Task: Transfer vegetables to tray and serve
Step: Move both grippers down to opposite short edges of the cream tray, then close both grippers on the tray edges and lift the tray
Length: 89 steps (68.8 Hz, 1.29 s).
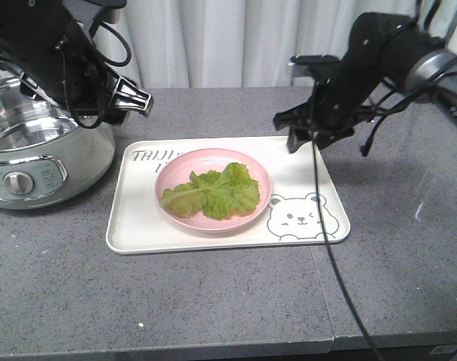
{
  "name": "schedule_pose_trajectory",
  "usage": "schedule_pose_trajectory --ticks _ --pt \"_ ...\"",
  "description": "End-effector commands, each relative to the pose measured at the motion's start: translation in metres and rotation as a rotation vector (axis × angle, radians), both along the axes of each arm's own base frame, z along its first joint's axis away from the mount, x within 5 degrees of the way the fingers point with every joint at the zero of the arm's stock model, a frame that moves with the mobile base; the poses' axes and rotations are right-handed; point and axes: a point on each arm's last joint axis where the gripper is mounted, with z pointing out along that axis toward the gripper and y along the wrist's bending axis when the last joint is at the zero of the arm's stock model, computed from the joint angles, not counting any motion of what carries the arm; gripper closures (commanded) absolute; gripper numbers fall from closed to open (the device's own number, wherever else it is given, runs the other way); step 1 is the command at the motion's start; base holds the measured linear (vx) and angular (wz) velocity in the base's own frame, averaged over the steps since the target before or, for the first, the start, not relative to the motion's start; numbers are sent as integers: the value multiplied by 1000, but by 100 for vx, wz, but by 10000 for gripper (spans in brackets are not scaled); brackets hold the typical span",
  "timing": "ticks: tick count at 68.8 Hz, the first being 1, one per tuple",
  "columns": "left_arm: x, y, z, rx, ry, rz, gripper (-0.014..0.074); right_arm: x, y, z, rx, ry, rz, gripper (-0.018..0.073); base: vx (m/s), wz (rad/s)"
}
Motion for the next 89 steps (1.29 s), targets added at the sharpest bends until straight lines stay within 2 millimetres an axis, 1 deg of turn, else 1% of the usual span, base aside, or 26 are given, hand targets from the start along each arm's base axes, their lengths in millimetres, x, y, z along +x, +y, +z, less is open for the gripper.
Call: schedule_pose_trajectory --ticks 1,8,11,15,18,25,30,40,45,58,62,68,89 --pt "-5 10 12 -33 -40 34 62 -17 -18 49 -5 -73 -60 144 0 0" --pt "-3 15 -3 -38 18 53 62 -18 -27 55 7 -84 -88 144 0 0" --pt "-2 19 -12 -30 47 66 62 -18 -27 56 5 -86 -90 144 0 0" --pt "-1 22 -21 -22 77 76 62 -19 -31 51 9 -62 -109 144 0 0" --pt "-1 24 -28 -20 97 83 62 -20 -30 42 8 -30 -107 144 0 0" --pt "-1 25 -37 -6 119 82 62 -25 -32 27 -20 25 -99 144 0 0" --pt "0 24 -40 -16 119 76 62 -29 -34 18 -45 58 -99 144 0 0" --pt "1 21 -46 -69 131 70 62 -34 -38 10 -78 89 -99 144 0 0" --pt "2 20 -55 -66 155 69 62 -35 -38 5 -81 106 -101 144 0 0" --pt "9 15 -88 -34 263 70 62 -39 -39 -7 -100 147 -95 144 0 0" --pt "10 13 -95 -40 283 65 62 -39 -39 -11 -103 160 -94 144 0 0" --pt "14 10 -104 -47 299 61 62 -39 -39 -14 -107 167 -90 144 0 0" --pt "23 5 -126 -32 351 64 62 -39 -39 -14 -109 166 -79 144 0 0"
